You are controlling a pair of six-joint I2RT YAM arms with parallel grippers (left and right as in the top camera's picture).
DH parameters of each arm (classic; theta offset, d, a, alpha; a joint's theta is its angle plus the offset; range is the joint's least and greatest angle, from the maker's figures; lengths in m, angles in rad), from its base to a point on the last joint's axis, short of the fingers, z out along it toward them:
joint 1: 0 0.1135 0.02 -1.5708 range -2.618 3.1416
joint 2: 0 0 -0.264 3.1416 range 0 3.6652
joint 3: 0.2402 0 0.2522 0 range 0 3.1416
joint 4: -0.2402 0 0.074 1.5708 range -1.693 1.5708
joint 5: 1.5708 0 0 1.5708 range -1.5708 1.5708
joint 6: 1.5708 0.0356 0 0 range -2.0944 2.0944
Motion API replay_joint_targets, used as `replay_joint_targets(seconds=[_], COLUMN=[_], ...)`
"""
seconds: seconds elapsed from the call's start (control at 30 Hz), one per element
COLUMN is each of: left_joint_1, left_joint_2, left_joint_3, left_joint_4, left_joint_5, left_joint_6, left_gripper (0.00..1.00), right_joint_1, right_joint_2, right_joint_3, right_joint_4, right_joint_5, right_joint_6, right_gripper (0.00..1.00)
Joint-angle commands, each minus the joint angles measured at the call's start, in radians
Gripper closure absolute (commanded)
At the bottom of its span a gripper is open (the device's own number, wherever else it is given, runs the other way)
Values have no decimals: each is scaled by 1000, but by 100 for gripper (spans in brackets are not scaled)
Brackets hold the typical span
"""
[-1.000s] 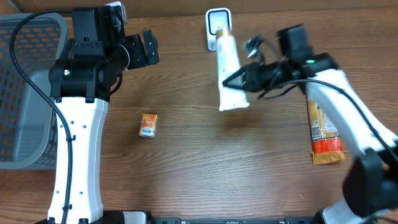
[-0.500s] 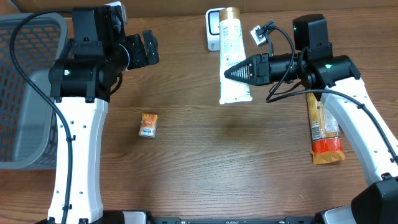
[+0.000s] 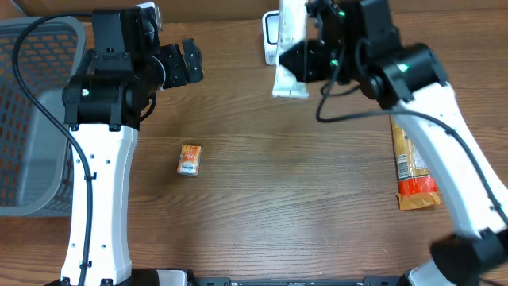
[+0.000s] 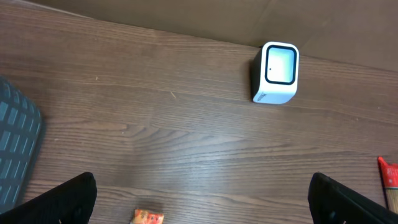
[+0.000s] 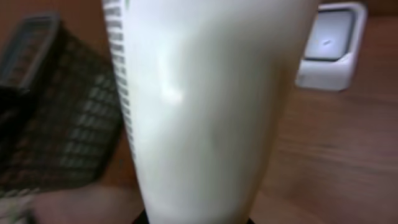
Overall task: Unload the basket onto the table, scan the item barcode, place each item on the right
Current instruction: 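Lift the white tube and hold it in front of the white scanner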
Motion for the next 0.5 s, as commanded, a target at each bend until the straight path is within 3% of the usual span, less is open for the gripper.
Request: replay_joint_targets(seconds=[0.0,0.2,0.47], left_joint_1=[5,5,5], left_joint_2=[2,2,2], left_joint_3=[3,3,3], left_joint_4=[1,1,1], left_joint_5=[7,7,7], left_joint_6=[16,16,16], left_gripper=[0,0,0], right_joint_1=[18,28,29], right_joint_2=[146,330,491], right_joint_3=[39,39,39], right_joint_4=[48,248,491], right_joint_5=[416,700,816], right_joint_6=[-92,-267,-547], right_gripper=[96,96,96])
